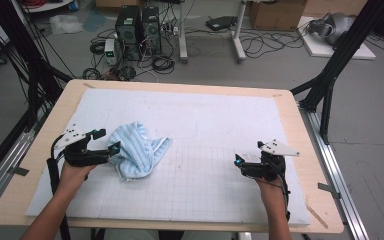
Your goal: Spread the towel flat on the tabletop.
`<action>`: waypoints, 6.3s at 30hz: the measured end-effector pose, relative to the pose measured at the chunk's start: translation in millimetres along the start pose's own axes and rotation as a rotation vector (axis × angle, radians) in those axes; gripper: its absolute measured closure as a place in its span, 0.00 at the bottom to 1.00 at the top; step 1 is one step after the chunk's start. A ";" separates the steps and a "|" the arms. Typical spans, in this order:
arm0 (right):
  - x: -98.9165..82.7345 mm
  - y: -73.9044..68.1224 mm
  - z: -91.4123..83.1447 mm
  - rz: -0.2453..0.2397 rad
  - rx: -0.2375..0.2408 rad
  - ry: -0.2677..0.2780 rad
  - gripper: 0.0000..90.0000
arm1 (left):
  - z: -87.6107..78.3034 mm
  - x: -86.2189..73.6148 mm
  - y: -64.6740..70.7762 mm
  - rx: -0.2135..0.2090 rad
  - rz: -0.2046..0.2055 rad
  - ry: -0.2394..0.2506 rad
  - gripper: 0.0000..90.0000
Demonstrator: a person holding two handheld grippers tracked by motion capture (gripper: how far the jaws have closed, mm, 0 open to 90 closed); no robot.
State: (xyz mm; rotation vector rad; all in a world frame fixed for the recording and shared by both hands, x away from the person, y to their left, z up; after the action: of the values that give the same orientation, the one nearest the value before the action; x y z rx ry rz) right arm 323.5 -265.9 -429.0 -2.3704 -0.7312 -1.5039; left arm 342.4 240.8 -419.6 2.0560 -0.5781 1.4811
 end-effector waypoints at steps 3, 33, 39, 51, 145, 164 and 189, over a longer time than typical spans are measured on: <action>-0.8 -0.6 0.2 0.002 0.003 -0.004 0.05 | 3.5 1.3 6.4 -0.009 0.011 -0.019 0.20; -1.8 -14.1 5.6 -0.014 0.031 -0.032 0.05 | 69.0 -23.1 75.4 -0.055 0.272 -0.323 0.29; -1.7 -16.6 7.1 -0.020 0.035 -0.041 0.05 | 72.5 -30.1 71.1 0.017 0.346 -0.358 0.46; -2.2 -16.6 8.8 -0.022 0.037 -0.047 0.05 | 60.7 -21.1 54.8 -0.014 0.231 -0.335 0.91; 2.0 -151.1 35.6 -0.322 0.719 -0.312 0.93 | 12.1 5.5 -31.8 0.081 -0.051 -0.157 0.84; 52.0 -169.0 161.7 -0.311 0.477 -0.291 0.62 | 9.1 1.5 -41.3 0.104 -0.068 -0.164 0.82; 71.4 -162.2 121.2 -0.210 0.547 -0.148 0.52 | 21.5 -1.4 -28.5 0.100 -0.008 -0.169 0.66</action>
State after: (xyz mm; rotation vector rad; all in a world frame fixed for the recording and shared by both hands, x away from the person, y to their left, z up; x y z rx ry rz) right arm 356.2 -53.8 -428.8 -2.0402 -1.2721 -1.0205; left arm 375.1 248.8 -431.3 2.2745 -0.5706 1.3652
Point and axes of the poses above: each handheld gripper's, and its own axes: z roughly forward along the jaws, x roughly out of its top, y roughly to its right, the point moved 3 cm from there along z, roughly forward along the jaws, and after that the axes turned 4 degrees about -z, right-handed, at the moved point
